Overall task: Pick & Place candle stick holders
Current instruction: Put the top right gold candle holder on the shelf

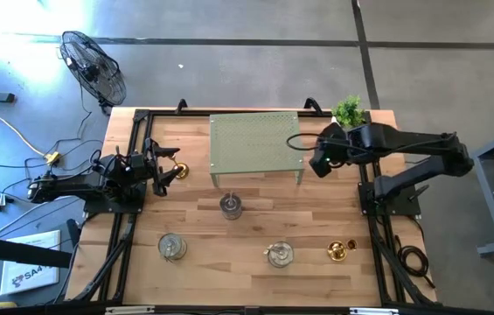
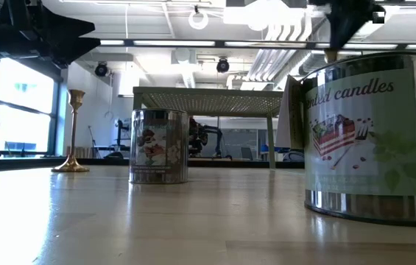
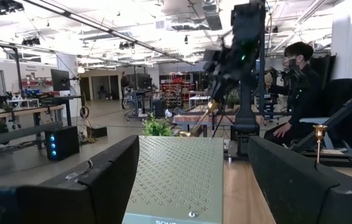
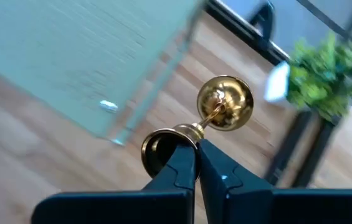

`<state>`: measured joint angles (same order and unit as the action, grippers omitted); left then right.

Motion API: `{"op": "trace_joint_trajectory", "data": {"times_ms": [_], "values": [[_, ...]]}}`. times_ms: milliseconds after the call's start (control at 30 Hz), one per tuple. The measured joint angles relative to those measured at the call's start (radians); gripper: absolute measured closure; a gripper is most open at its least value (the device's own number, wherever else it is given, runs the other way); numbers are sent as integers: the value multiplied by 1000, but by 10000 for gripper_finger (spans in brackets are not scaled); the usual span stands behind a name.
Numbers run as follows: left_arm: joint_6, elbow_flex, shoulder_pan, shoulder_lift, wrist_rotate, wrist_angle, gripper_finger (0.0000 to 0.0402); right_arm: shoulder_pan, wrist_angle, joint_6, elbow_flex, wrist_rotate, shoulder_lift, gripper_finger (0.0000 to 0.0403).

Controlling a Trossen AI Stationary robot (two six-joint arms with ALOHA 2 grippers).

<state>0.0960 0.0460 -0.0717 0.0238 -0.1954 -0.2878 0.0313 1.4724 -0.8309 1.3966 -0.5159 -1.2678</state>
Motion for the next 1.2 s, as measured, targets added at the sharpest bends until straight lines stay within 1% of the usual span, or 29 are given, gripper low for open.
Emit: {"op": "trace_joint_trajectory", "data": {"times_ms": [267, 433, 500, 533, 600, 700, 733, 833, 900, 967, 1100, 1200], "values": [[1, 0, 0, 0, -2, 0, 105, -35, 27, 44, 216, -65, 0, 401], [40, 0, 0, 0, -68, -1, 105, -34, 17, 93, 298, -77, 0, 402], [54, 0, 0, 0, -74, -1, 105, -34, -3, 109, 309, -76, 1, 402], [55, 0, 0, 0, -63, -1, 105, -34, -15, 119, 310, -71, 1, 402], [63, 0, 0, 0, -4, -14, 105, -34, -35, 137, 309, -49, 1, 402], [130, 0, 0, 0, 110, -116, 105, -34, -54, 158, 309, -32, -12, 402], [152, 9, 0, 0, 134, -139, 105, -34, -63, 163, 309, -26, -18, 402], [168, 74, 0, 18, 149, -131, 105, -34, -102, 197, 309, 3, -41, 402], [169, 131, 0, 57, 157, -95, 105, -34, -136, 218, 309, 24, -57, 402], [167, 202, 0, 129, 174, -42, 105, -34, -162, 236, 309, 49, -71, 402], [171, 386, 0, 350, 182, 100, 105, -34, -227, 278, 308, 98, -94, 402], [237, 545, 0, 543, 182, 230, 105, -45, -275, 308, 308, 115, -101, 402]]}}
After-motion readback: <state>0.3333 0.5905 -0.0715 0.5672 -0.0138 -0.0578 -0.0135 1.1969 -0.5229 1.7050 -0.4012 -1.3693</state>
